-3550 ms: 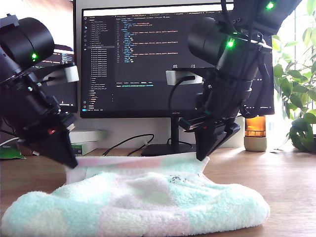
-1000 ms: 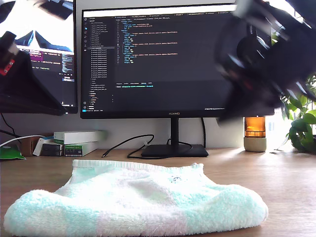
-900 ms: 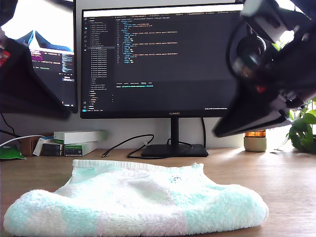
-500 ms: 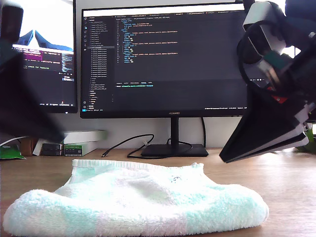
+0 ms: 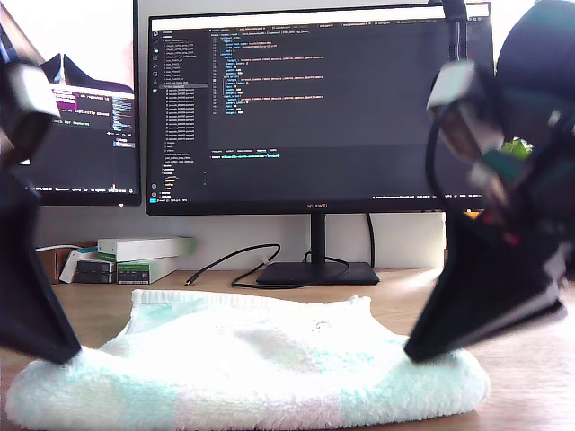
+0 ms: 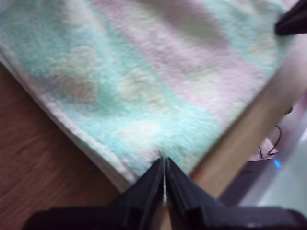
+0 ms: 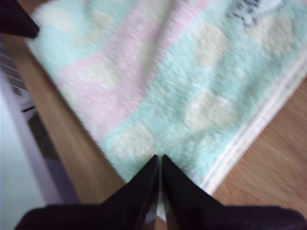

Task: Fold the tea towel to a neat square and place it to the right

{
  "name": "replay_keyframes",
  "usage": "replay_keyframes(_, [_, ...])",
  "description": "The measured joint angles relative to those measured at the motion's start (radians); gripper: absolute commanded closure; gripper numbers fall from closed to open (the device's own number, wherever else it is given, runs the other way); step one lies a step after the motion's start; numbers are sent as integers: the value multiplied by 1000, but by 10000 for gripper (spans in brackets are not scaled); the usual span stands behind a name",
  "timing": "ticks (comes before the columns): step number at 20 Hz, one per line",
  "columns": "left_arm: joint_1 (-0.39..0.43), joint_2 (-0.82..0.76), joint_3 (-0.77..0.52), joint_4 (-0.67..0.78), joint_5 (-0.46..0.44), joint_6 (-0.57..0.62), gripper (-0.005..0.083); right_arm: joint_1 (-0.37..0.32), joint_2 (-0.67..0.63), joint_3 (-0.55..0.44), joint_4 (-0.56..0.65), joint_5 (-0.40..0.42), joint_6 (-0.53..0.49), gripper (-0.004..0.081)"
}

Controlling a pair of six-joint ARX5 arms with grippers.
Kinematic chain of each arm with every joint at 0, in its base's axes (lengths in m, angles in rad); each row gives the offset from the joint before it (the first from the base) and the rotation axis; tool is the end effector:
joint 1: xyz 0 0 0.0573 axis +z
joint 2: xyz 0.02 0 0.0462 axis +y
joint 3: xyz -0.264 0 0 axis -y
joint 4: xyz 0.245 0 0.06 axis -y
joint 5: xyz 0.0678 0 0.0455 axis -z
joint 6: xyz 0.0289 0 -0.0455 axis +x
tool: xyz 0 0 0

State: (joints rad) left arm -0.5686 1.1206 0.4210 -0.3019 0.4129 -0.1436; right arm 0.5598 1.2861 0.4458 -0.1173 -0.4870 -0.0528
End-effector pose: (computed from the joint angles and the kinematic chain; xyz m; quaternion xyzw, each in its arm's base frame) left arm 0.1471 -0.1078 0.1499 -0.0183 0.5071 -0.3780 0.7744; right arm 0.1688 0.1218 0.1381 -0.0371 0.4485 0.4556 0.7680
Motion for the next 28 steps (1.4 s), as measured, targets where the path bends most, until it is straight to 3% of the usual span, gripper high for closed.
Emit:
replay_keyframes(3, [0, 70, 0, 30, -11, 0, 798, 0, 24, 0, -3, 6, 0, 780])
replay_keyframes(8, [0, 113, 2, 32, -10, 0, 797, 0, 26, 0, -12, 103, 3, 780])
replay_keyframes(13, [0, 113, 2, 15, 33, -11, 797, 5, 26, 0, -12, 105, 3, 780])
replay_keyframes(25, [0, 105, 20, 184, 0, -14, 797, 5, 26, 2, -19, 104, 4, 780])
replay_keyframes(28, [0, 105, 20, 155, 0, -14, 797, 5, 26, 2, -19, 105, 4, 780])
